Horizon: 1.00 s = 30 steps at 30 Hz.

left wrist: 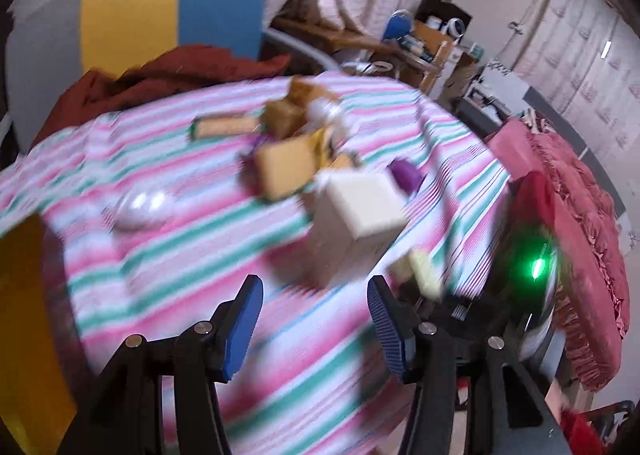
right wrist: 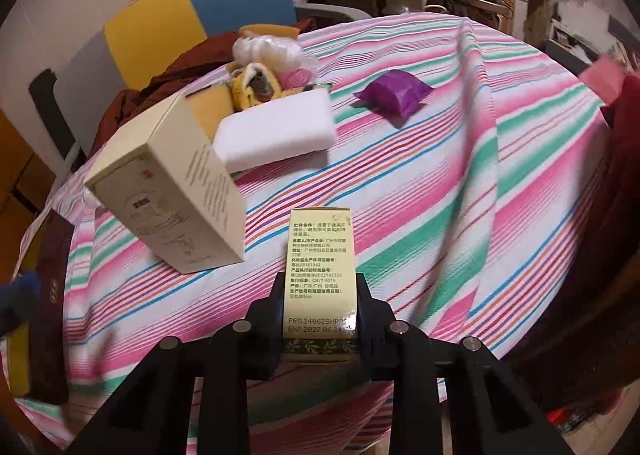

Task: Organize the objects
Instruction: 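Grasp the small yellow-green medicine box with the right gripper, then grasp the cream paper box with the left gripper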

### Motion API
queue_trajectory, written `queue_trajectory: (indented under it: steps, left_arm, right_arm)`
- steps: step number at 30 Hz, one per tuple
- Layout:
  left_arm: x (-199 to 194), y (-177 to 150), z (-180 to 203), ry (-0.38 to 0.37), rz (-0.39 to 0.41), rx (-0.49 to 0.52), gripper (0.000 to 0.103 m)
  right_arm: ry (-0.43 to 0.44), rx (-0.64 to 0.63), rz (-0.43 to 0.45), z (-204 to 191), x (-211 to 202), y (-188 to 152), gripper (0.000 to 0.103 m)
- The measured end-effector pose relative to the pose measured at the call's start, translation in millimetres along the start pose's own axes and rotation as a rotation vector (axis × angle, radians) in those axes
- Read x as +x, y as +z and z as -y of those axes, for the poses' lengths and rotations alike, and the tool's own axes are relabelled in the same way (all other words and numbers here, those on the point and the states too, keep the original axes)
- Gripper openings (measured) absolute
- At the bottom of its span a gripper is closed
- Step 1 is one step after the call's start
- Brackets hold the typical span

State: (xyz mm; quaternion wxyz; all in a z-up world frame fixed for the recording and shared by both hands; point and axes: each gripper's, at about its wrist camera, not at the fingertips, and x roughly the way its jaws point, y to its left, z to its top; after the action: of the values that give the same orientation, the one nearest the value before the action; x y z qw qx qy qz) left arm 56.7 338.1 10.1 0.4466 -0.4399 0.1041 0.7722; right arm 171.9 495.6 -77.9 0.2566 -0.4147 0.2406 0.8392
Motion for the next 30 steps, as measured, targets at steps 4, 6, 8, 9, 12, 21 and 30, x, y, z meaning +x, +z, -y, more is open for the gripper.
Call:
queue_trajectory:
  steps: [4,6,8,9,12,21,30]
  left_arm:
    - [21,33,25,0.002,0.027,0.05,0.056]
    - [34,44,31,0.047,0.018,0.071,0.056]
    - [41,45,28,0.082,-0.001,0.076,0.056]
    - [42,42,25,0.094,-0.007,0.083,0.056]
    - [35,29,8,0.066,0.006,0.052,0.06]
    - [15,-30,-58,0.144,-0.074,-0.09,0.061]
    - [-9,-36,-46,0.092,0.06,0.018,0.062]
  right_arm:
    - [0.007,0.006,-0.001,1,1,1,0.03]
    - [0.009,0.008,-0.001,1,1,1,0.03]
    - [0.01,0.007,-0.003,1,2,1,0.03]
    - [0.01,0.007,-0.004,0,2,1,0.03]
    - [0.015,0.013,-0.005,2,2,1,0.031]
    - [0.019,0.019,-0.006,2,2,0,0.031]
    - [0.01,0.011,-0.01,0,3,1,0.032]
